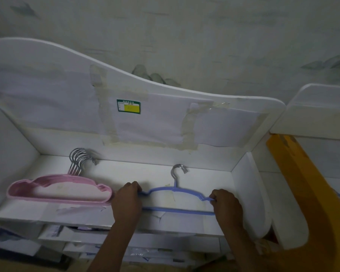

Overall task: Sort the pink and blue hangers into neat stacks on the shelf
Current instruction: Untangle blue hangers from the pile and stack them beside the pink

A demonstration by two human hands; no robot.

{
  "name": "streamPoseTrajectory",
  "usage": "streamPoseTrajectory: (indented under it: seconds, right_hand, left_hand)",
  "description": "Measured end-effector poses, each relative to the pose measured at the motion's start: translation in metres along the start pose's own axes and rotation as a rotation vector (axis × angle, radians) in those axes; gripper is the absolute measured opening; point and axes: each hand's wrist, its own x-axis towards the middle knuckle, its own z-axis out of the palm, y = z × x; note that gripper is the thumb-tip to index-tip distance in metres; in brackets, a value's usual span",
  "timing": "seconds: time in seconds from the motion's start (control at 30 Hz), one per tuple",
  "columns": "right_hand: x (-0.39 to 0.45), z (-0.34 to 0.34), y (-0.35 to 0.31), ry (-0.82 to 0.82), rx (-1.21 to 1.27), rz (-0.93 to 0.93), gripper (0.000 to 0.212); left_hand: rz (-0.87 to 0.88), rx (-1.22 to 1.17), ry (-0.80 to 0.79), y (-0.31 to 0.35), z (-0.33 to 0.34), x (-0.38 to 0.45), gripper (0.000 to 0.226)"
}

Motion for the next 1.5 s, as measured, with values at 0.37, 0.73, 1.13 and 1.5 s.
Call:
streamPoseTrajectory:
  seconds: [0.37,0.73,1.13,1.5]
  right_hand:
    - [-0.027,-0.022,0.014,0.006,0.426,0.009,0.027]
    - [-0.106,-0.084,0.049,0.062,0.575,-0.046,0.042]
    - [-0.261,-0.155,0.151,0.213,0.576,-0.016,0.043]
    - [-0.361,-0.196,0.274,0.325,0.519,0.185,0.043]
  left_hand:
    - [0.055,-0.444,-0.04,-0.006,-0.022,-0.018,0.032]
    - [0.239,-0.691,-0.109,0.052,-0.06,-0.108,0.05]
    - [0.359,-0.682,-0.177,0.117,-0.052,-0.267,0.042]
    - [0.554,-0.605,-0.256,0.215,-0.018,-0.353,0.036]
